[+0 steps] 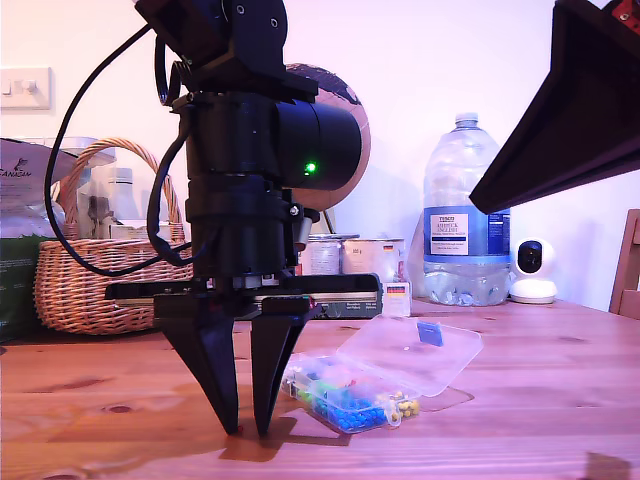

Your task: Sort the loose pins on the table into their correct compartments

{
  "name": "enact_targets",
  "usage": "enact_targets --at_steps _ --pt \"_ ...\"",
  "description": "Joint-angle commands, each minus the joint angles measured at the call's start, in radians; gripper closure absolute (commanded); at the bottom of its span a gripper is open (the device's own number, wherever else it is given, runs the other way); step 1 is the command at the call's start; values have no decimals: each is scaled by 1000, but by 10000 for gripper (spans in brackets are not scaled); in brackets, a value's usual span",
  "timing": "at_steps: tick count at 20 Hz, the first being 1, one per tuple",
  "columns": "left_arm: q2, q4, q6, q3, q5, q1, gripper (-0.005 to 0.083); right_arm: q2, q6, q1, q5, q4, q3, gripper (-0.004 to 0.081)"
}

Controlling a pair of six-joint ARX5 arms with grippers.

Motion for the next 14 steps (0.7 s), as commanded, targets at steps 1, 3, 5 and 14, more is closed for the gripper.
enact_targets --at_steps 1,3,5,14 --pt "19 -6 1 -10 -3 4 613 5 3 5 -7 8 -2 783" --pt "20 -2 3 -10 -4 4 621 5 4 5 -7 8 -2 783" --pt "20 0 5 -10 -8 4 629 5 3 5 -7 8 -2 783" --pt "21 2 9 -10 -13 6 668 5 3 5 -7 8 -2 783"
